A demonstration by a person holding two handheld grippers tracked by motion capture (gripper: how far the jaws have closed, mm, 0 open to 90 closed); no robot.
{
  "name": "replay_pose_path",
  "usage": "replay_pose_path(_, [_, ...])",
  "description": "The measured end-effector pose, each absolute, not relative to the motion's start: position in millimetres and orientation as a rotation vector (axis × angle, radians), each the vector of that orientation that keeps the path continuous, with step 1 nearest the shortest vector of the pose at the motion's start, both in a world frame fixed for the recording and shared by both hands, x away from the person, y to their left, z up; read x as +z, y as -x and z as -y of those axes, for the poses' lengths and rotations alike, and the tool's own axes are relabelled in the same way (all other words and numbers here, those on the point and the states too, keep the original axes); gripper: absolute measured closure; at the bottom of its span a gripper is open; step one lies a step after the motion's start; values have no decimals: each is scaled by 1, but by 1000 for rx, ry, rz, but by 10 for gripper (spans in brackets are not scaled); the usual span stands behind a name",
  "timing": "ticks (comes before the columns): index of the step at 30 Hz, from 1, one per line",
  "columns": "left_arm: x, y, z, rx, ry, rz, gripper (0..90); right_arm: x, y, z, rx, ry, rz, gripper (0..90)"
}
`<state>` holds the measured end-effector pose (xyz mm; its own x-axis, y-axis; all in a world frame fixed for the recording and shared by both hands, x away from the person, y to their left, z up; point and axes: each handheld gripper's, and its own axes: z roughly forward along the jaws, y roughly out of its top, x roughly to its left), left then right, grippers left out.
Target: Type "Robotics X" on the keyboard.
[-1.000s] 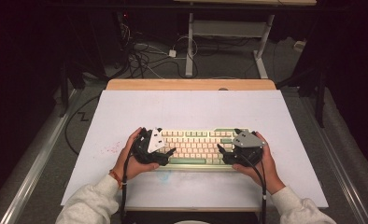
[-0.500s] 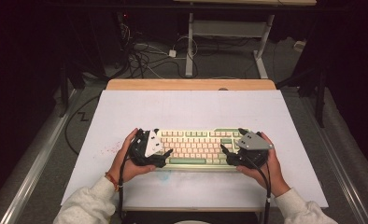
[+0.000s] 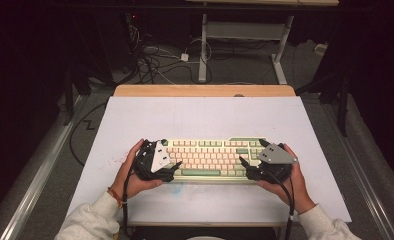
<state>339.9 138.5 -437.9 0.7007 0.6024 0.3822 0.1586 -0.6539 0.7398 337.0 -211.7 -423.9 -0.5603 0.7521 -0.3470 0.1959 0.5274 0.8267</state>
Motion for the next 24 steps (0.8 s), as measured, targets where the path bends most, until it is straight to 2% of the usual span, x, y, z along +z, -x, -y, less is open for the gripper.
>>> replay_pose_path(8, [-438,-335,-143,860,-2218,-563,170,-424,-334,215,984,-765,-2046,196])
replay_pose_path(24, [-439,-327,-153,865,-2220,-552,166,-424,-328,225,972,-764,-2035,194])
